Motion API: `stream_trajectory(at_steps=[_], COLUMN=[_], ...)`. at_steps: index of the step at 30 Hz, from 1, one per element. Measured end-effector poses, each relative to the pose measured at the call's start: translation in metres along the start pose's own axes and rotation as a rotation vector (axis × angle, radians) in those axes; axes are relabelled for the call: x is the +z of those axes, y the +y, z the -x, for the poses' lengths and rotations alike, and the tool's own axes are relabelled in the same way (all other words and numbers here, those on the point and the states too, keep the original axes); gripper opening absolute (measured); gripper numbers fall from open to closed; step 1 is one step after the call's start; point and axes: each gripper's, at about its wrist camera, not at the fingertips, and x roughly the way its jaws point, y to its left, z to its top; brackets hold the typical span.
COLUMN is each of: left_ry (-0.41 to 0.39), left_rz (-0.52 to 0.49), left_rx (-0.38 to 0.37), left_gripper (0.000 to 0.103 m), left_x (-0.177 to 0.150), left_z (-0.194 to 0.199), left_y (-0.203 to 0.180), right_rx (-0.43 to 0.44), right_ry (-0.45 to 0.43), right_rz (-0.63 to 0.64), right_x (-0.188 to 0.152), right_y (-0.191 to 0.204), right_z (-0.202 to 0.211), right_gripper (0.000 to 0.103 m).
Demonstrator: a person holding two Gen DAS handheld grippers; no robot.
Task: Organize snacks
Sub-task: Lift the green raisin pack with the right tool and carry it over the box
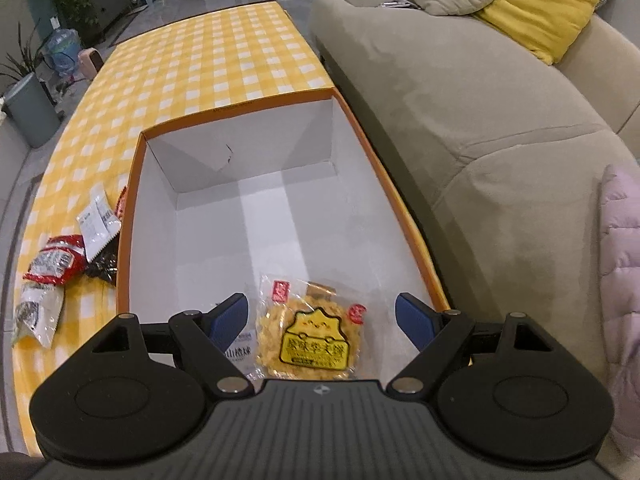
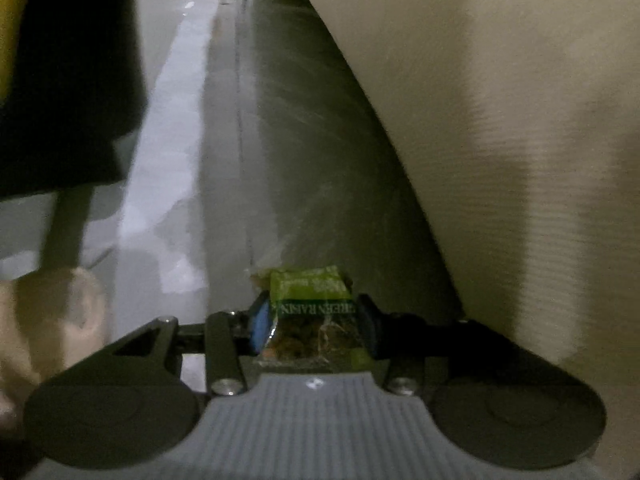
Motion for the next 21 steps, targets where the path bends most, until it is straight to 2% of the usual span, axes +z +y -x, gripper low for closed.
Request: stream_trajectory(at_steps=[6,9,12,15,17,21], left_ry=[-0.042,-0.063,-0.081,-0.092,-0.089,-0.106], left_rz=[0.022,0.019,0.011,0.012,0.027,0.082], left_rx=[-0.067,-0.093,-0.098,-0.103,-0.107,-0.138], left_gripper=[0.098,0.098,0.098,0.098,0.098,0.098], left_x=[-0.007,-0.013,-0.02,-0.03,-0.035,-0.038], left_z=[0.022,0.032,0.039,0.043,0.043,0.052], left_y=[0.01,0.019,0.025,0.035,0.045,0.073], right_rx=[0.038,0.048,0.045,0.029,-0.011,-0.048], right_ry=[-0.025,-0.037,-0.071,-0.098,-0.125,-0.164], right_rz=[0.001,-0.011,0.044,0.047,0.062,0.033], right_x=[0.014,0.033,0.051,0.069,0.083,0.11], right_y=[-0.023,-0.032,-0.035,-0.039,-0.038,-0.039], right_z=[0.06,0.084,0.112,0.137,0.155,0.181], right_gripper=[0.043,0.043,0.043,0.043,0.043,0.043])
